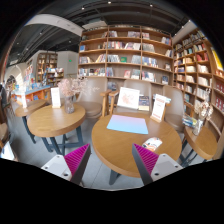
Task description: Arrange mouse
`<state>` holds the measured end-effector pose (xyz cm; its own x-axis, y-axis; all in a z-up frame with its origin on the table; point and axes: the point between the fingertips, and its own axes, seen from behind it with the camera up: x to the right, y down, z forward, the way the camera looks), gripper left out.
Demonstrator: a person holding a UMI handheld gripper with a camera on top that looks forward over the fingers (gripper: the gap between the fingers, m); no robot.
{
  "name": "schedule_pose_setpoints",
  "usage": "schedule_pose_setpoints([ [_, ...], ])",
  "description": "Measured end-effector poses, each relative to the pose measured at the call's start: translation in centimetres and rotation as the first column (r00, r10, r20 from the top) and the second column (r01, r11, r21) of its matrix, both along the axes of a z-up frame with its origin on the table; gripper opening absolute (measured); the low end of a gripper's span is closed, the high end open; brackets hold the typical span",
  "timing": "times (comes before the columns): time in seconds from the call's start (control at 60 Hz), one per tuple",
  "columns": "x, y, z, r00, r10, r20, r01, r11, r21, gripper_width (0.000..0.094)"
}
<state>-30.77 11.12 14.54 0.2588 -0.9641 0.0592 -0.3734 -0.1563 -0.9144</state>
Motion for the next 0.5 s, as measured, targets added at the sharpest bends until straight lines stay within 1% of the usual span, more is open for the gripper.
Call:
schedule_pose_setpoints([
  [0.083, 0.5, -1.2, -0.7, 1.000, -0.025, -0.011, 0.025, 1.000, -0.006, 0.0859],
  [0.25, 2.1, -6.0, -2.8, 0.994, -0.103, -0.046, 0.102, 0.995, -0.018, 0.0856],
  [0.333, 3.0, -8.7, -3.5, 0.987, -0.151, -0.049, 0.149, 0.988, -0.040, 0.0857],
  [0.417, 3.7, -11.4, -4.2, 0.976, -0.210, -0.050, 0.207, 0.976, -0.063, 0.0857],
  [0.5, 4.2, -13.1, -5.3, 0.968, -0.241, -0.071, 0.236, 0.969, -0.072, 0.0857],
])
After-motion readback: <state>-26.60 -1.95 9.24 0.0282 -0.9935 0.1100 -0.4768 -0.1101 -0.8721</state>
